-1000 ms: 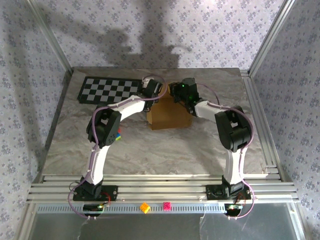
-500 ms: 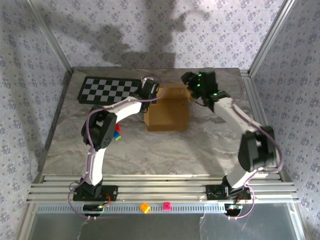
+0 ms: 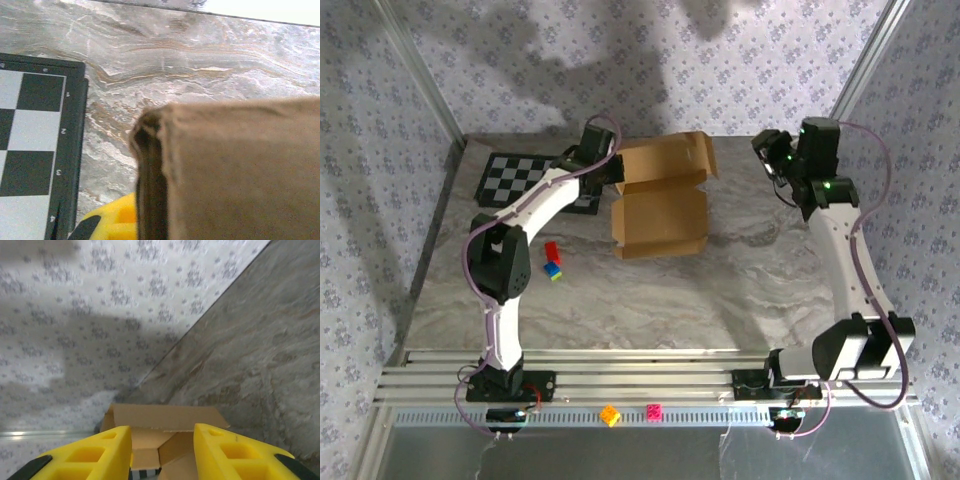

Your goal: Fold the paper box

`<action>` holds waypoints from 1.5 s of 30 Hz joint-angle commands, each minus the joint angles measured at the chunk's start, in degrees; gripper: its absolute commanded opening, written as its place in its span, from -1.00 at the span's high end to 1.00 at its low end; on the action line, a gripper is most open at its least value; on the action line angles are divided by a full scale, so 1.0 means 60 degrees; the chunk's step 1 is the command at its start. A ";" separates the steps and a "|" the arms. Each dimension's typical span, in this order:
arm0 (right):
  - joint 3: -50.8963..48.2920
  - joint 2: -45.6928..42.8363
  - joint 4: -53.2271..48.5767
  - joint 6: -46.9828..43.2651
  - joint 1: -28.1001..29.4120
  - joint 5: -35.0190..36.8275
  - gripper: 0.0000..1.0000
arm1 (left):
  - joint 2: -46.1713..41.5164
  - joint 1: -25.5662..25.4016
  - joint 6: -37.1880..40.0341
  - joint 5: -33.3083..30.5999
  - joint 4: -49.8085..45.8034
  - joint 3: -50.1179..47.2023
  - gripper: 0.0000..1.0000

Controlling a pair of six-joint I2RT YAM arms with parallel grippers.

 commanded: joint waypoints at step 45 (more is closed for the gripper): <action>0.3604 0.3401 -0.2702 0.0973 0.2319 0.0866 0.68 | -0.0341 -0.1139 0.0559 -0.0968 -0.2470 0.1634 1.00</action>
